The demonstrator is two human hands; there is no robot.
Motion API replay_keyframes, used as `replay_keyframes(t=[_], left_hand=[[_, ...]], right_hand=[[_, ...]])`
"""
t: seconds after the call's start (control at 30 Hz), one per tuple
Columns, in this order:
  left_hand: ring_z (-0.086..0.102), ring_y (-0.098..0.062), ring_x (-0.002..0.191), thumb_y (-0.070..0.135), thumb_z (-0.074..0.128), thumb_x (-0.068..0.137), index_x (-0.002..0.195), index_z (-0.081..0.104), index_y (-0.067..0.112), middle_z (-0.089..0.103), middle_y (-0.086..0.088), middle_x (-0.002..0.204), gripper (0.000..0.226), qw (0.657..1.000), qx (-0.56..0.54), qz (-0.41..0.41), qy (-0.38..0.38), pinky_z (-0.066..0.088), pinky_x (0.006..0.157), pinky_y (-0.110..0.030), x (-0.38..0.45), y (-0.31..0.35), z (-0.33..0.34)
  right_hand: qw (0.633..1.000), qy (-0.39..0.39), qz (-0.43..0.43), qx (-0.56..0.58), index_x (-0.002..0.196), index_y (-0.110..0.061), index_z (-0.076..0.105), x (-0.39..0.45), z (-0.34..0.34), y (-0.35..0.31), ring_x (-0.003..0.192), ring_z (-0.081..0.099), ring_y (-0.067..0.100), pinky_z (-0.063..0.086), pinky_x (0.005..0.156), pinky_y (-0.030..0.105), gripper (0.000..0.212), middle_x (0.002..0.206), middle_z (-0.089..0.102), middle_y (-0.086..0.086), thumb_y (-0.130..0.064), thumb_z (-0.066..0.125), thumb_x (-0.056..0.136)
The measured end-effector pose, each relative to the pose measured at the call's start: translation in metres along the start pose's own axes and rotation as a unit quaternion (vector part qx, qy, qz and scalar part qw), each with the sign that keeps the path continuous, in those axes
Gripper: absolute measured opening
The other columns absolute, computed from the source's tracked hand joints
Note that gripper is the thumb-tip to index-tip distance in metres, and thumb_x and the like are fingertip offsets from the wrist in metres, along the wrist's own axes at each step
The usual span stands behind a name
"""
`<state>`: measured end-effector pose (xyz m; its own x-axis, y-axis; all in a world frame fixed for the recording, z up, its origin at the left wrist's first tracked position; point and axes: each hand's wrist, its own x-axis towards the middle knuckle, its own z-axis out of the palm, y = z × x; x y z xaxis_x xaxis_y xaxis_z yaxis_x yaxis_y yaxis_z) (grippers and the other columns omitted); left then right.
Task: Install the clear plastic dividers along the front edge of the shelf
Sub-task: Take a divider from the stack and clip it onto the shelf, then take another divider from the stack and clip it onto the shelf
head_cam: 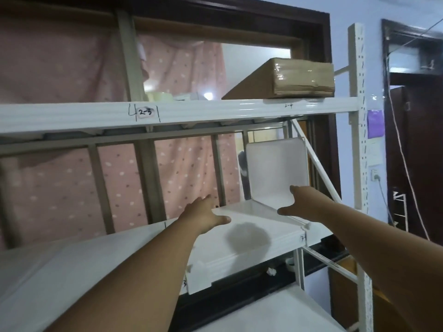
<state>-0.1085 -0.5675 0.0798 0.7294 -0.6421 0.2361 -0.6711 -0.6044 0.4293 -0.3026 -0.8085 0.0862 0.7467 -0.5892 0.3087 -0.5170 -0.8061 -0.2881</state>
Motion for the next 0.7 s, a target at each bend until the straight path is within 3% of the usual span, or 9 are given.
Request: replay_keyframes(t=[0.1,0.23,0.37,0.5,0.7], left_hand=[[0.039,-0.033,0.154,0.07,0.08,0.074,0.169,0.021,0.025,0.032,-0.006,0.174,0.121,1.0,-0.003,-0.013,0.004,0.039,0.122,-0.044,-0.009,-0.039,-0.024],[0.043,-0.033,0.151,0.067,0.083,0.075,0.169,0.018,0.021,0.034,-0.007,0.173,0.123,0.998,-0.016,-0.049,0.025,0.043,0.111,-0.036,-0.034,-0.102,-0.058],[0.046,-0.034,0.149,0.068,0.081,0.076,0.168,0.021,0.023,0.038,-0.007,0.171,0.119,0.994,0.002,-0.099,0.05,0.044,0.111,-0.036,-0.067,-0.17,-0.094],[0.042,-0.035,0.153,0.069,0.079,0.078,0.169,0.02,0.019,0.033,-0.008,0.174,0.119,0.984,0.02,-0.16,0.081,0.041,0.116,-0.04,-0.106,-0.237,-0.134],[0.032,-0.033,0.158,0.066,0.078,0.083,0.171,0.014,0.019,0.024,-0.007,0.177,0.119,0.966,0.018,-0.233,0.107,0.034,0.126,-0.046,-0.178,-0.329,-0.181]], right_hand=[[1.0,-0.005,-0.026,0.007,0.137,-0.008,0.048,-0.001,0.012,-0.049,0.113,0.058,0.031,0.05,0.088,0.036,0.088,0.131,0.06,0.014,-0.064,0.073,0.075],[0.995,-0.019,-0.084,0.043,0.137,-0.014,0.053,-0.002,0.032,-0.121,0.103,0.062,0.027,0.047,0.074,0.024,0.076,0.129,0.064,0.01,-0.054,0.077,0.077],[0.99,-0.054,-0.124,0.044,0.14,-0.012,0.05,0.001,0.059,-0.198,0.117,0.059,0.031,0.05,0.097,0.035,0.082,0.136,0.06,0.012,-0.058,0.075,0.077],[0.981,-0.071,-0.172,0.047,0.148,-0.01,0.04,-0.003,0.085,-0.281,0.131,0.05,0.032,0.043,0.104,0.036,0.092,0.149,0.049,0.013,-0.064,0.07,0.079],[0.958,-0.118,-0.251,0.071,0.147,-0.009,0.041,-0.019,0.131,-0.394,0.128,0.051,0.031,0.046,0.101,0.036,0.095,0.148,0.049,0.012,-0.067,0.069,0.077]])
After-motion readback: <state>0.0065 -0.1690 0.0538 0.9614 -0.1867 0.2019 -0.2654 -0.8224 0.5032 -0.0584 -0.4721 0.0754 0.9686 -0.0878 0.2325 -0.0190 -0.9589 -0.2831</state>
